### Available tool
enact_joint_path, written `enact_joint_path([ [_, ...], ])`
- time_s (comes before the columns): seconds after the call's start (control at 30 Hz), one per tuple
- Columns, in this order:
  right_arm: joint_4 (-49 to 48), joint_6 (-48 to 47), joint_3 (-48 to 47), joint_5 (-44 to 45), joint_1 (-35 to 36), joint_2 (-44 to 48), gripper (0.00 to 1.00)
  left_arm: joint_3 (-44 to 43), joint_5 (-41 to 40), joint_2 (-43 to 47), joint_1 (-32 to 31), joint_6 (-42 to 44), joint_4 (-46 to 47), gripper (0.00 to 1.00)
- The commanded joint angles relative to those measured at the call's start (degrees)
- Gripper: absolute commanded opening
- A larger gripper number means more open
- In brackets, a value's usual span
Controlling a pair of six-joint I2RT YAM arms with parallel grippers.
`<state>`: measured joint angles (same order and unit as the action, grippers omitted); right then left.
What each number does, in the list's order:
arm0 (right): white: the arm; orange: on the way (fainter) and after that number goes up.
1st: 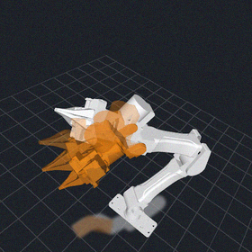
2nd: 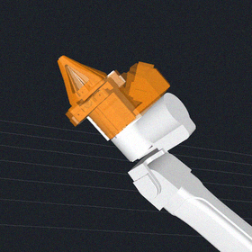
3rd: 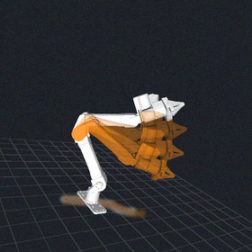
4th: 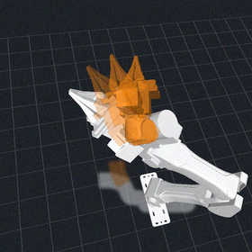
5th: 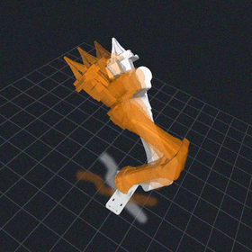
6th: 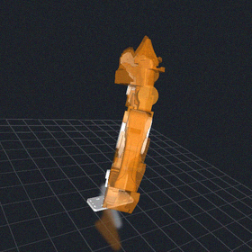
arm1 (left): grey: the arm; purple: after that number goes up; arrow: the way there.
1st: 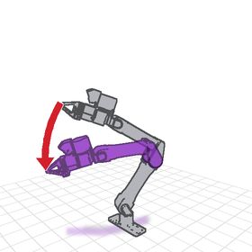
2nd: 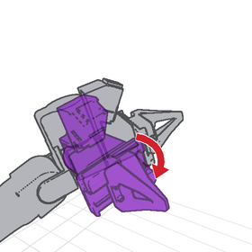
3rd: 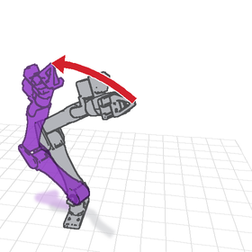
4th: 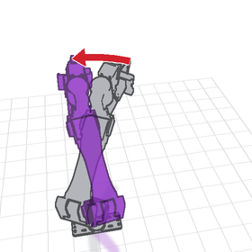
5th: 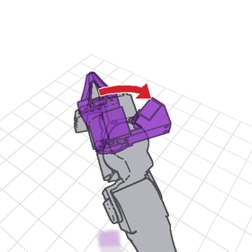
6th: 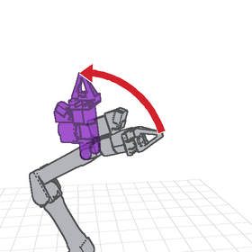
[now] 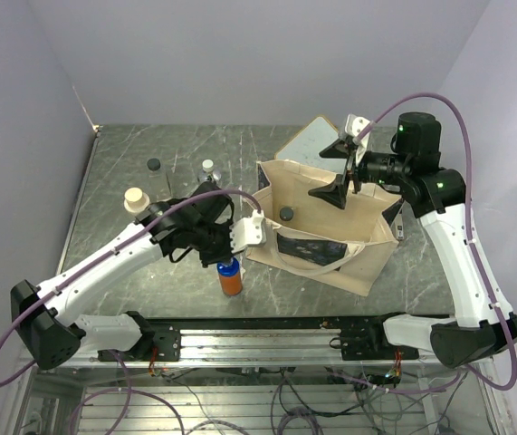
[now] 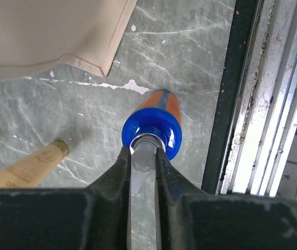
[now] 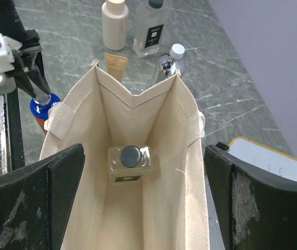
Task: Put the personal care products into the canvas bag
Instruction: Move the care product at the center of the board, then pick up the care product from the center of the board.
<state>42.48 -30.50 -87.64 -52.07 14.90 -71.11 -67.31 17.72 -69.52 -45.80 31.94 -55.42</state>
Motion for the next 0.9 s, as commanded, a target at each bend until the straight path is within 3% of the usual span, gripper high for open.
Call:
enact_joint_path([
  [0.0, -1.76, 1.53, -0.49, -0.40, 0.52, -0.61, 0.98, -0.19, -0.44, 0.29, -2.18, 0.78, 4.17, 0.24],
  [0.33, -0.25, -0.24, -1.18, 0.08, 2.44, -1.64, 0.97, 1.28, 0.41, 3.44, -2.39, 1.52, 3.34, 0.69],
  [0.43, 1.06, 0.37, -2.90, 0.63, 4.24, -3.06, 0.95, -0.80, 1.26, 4.49, -1.63, 1.98, 1.07, 0.78],
  [0.67, 1.60, -0.56, -6.89, 2.17, 10.68, -5.01, 0.94, -3.93, 2.34, 11.14, 8.55, 0.84, 0.43, 0.82],
  [0.87, 3.03, -1.55, -9.70, 5.15, 19.62, -7.83, 0.93, -6.98, -5.12, 15.00, 22.03, -7.95, 6.98, 0.84],
])
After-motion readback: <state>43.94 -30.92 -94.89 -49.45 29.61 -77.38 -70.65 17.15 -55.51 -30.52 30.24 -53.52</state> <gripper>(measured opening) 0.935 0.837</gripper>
